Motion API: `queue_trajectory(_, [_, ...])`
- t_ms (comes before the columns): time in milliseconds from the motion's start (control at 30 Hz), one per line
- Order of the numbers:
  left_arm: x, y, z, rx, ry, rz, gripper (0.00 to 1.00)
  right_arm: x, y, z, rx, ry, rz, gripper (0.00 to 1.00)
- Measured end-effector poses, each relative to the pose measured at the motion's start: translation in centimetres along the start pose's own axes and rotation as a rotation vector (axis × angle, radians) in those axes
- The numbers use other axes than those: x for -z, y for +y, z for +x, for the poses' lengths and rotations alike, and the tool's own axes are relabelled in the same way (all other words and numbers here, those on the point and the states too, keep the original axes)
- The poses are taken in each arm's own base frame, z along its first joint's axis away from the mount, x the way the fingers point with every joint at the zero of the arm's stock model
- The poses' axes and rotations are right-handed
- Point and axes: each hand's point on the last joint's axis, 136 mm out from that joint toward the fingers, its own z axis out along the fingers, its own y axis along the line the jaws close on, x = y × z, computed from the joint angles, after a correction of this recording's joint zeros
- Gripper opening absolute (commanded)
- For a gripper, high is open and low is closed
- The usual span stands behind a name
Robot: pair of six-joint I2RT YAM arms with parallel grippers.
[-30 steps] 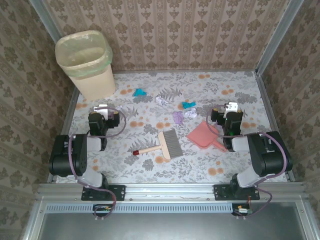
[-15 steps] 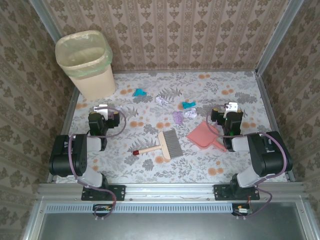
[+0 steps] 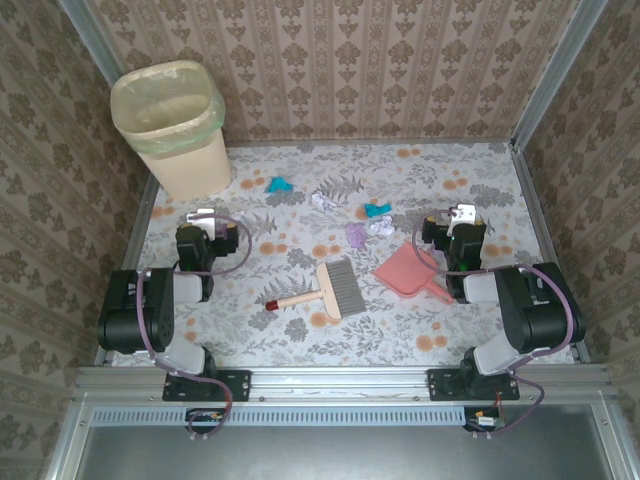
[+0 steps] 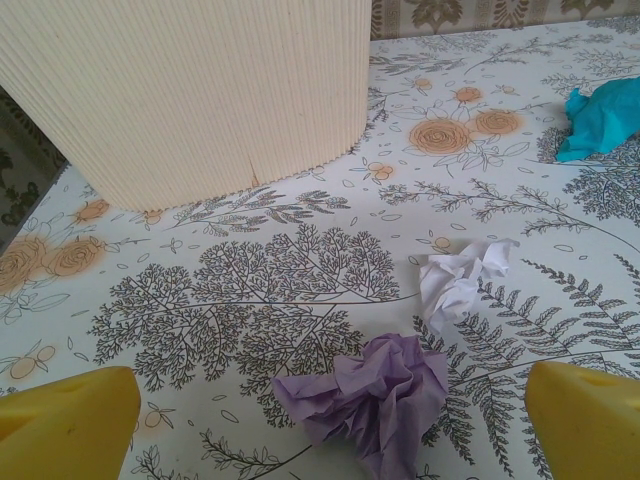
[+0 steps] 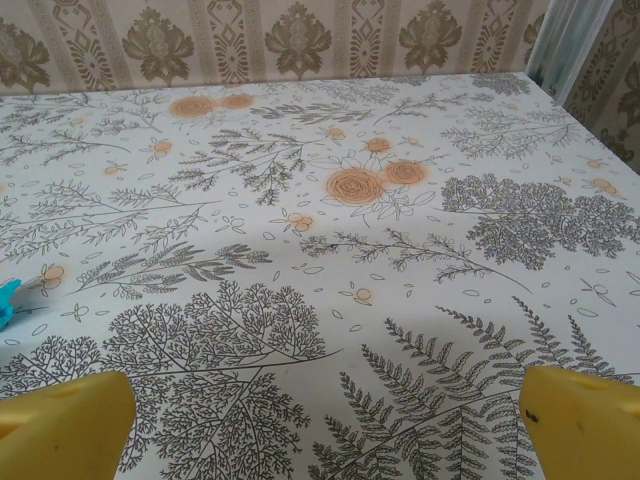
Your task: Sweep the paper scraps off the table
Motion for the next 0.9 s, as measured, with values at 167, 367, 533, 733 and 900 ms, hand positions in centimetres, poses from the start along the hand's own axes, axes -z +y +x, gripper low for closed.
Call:
queue_trajectory(167, [0.0,0.0,0.0,0.000,0.000,0.000,1.00,0.0,0.0,0.0,0.000,0.000,0.000,1.00])
queue_trajectory(367, [0.1,-0.4,-0.1,-0.009,-0.004,0.018,1.00,0.0,0.0,0.0,0.001,0.002,0.000,1.00])
queue_trajectory(533, [1.5,-1.0,-2.4,-0.032,-0.050,0.028,1.00,0.8,0.2,-0.7,0.013,0.026,-0.016,1.00])
queue_trajectory(733, [6.1,-4.5,-8.1,-0.116,-0.189,0.083,1.00,4.3,1.0,-6.1,-0.017,-0.101,-0.069,1.00])
queue_trajectory(900, [10.5,-10.7,-12.0,-0.159,-0.316,0.271,1.00,6.7,0.5,-8.2,-0.167,-0.122,-0.080,1.00])
